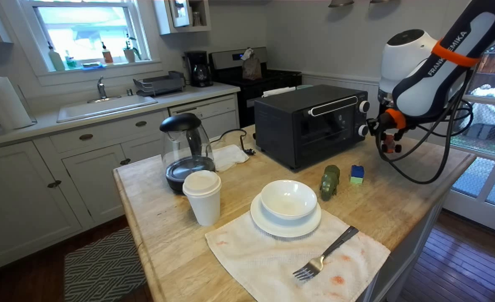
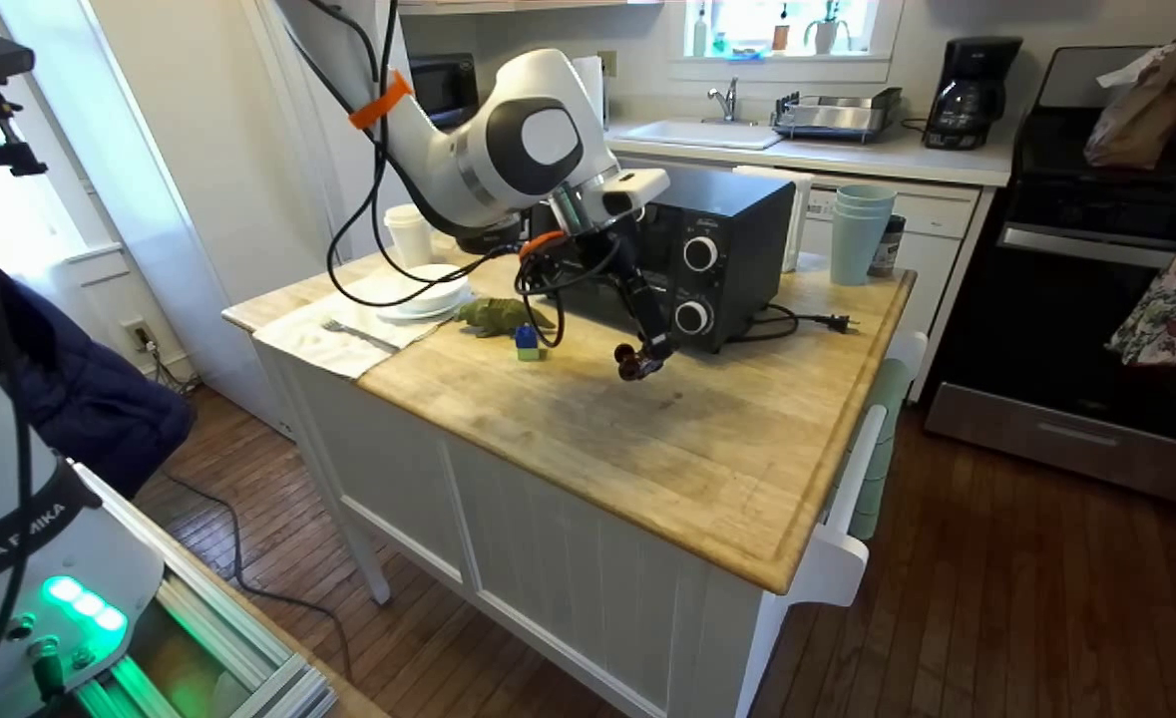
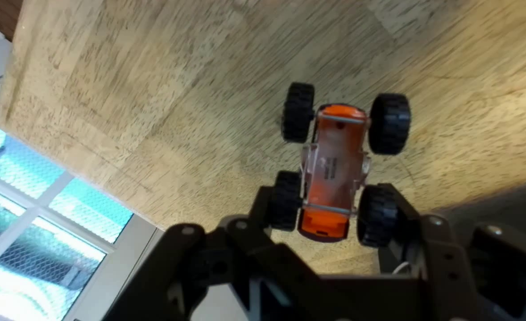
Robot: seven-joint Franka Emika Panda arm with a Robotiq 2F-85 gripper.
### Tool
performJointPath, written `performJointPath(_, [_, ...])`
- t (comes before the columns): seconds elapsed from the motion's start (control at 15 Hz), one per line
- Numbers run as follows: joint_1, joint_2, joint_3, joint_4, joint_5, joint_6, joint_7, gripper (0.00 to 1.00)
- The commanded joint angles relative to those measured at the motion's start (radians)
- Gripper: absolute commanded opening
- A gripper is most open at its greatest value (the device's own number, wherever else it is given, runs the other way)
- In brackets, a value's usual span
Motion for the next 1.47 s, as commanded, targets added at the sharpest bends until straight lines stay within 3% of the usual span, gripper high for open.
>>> performJointPath(0.0, [0.105,0.048,-0.109,-0.018,-0.072,0.080,0.120,0.35])
performJointPath(0.2, [0.182,0.092,-0.183,-0.029,-0.064,0.120,0.154,0.35])
performJointPath(0.6, [0.232,0.127,-0.214,-0.044,-0.025,0.131,0.117,0.35])
performJointPath(1.4, [0.095,0.082,-0.050,-0.043,0.120,-0.005,-0.045,0.35])
